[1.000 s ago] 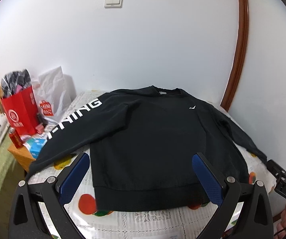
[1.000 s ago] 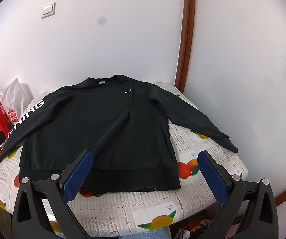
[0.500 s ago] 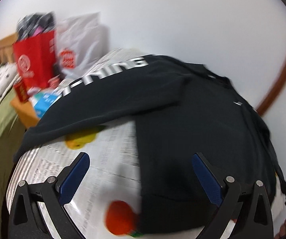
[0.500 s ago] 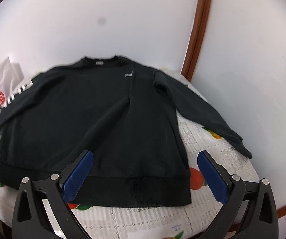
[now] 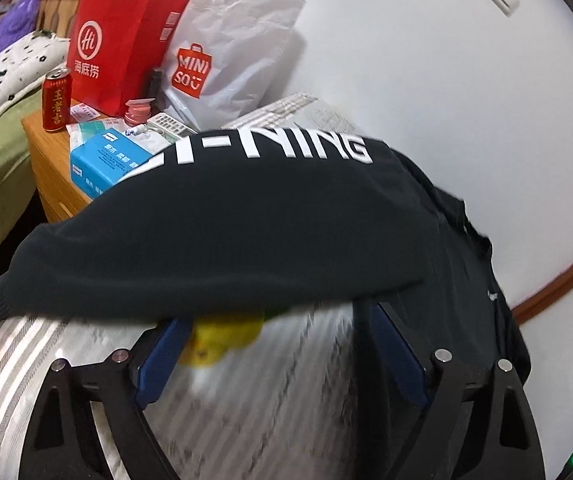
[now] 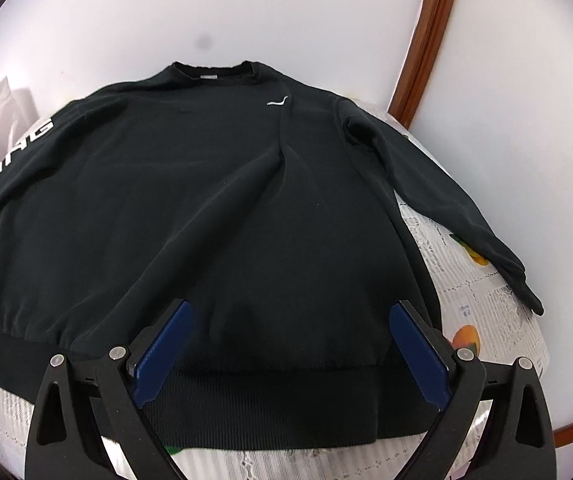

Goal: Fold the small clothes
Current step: 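Grasp the lettered sleeve cuff with the left gripper and lift it, then carry the lettered sleeve across the sweatshirt body and release it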

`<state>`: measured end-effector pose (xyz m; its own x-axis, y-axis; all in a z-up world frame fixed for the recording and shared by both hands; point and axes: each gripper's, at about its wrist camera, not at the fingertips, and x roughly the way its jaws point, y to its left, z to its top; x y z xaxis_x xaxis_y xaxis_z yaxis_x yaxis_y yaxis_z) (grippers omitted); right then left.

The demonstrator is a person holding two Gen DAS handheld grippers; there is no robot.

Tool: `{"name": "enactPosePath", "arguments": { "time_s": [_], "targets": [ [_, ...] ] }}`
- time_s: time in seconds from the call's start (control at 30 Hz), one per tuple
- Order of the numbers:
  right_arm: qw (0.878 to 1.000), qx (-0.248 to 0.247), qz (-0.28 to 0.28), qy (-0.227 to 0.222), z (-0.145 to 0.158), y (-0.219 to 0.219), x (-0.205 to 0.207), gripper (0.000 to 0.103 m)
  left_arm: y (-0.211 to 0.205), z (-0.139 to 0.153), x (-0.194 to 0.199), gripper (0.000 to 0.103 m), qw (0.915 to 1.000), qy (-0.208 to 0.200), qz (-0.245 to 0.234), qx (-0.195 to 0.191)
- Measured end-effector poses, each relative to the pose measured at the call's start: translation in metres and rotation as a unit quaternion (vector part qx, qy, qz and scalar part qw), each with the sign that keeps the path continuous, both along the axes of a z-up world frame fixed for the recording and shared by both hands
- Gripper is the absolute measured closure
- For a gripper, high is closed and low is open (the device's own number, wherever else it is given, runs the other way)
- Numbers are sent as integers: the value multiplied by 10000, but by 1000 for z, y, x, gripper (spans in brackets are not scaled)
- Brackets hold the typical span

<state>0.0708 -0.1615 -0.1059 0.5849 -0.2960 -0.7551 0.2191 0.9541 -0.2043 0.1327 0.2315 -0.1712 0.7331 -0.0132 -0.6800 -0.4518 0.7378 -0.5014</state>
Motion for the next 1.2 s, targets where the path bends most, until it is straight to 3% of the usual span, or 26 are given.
{"name": "enactPosePath", "arguments": {
  "time_s": [0.1,0.2,0.23,0.27,0.33,0.43,0.53,0.67,0.83,1.03,1.2],
  "targets": [
    [10000,-4,-5,-9,-2,-2,5,5,4,-1,9,31,9992,134,285,247],
    [10000,2,59,-1,-3,-4,12,5,5,0,17,57,9971,317,405,564],
    [10000,-10,95,-3,-4,-4,13,5,6,0,20,80,9968,353,322,636],
    [9999,-26,126,-7,-4,-5,15,5,6,1,24,92,9970,417,126,633],
    [9998,-37,205,11,-4,-7,18,5,4,8,23,93,9968,390,77,697],
    [9995,-39,307,-57,-2,-14,17,5,-12,40,20,94,9929,176,-10,1172],
    [9991,-26,391,-150,0,-20,13,5,-27,70,25,95,9919,-73,-206,1253],
    [9982,-41,495,-327,4,-28,8,5,-70,117,49,96,9784,-422,-579,1941],
    [9975,-38,511,-488,13,-42,-1,5,-137,147,98,96,9640,-732,-1247,2230],
    [9983,88,270,-512,11,-72,-6,5,-236,143,148,96,9370,-849,-2248,2535],
    [9991,76,-3,-415,1,-98,-11,5,-302,105,186,96,9242,-432,-2911,2435]
  ]
}}
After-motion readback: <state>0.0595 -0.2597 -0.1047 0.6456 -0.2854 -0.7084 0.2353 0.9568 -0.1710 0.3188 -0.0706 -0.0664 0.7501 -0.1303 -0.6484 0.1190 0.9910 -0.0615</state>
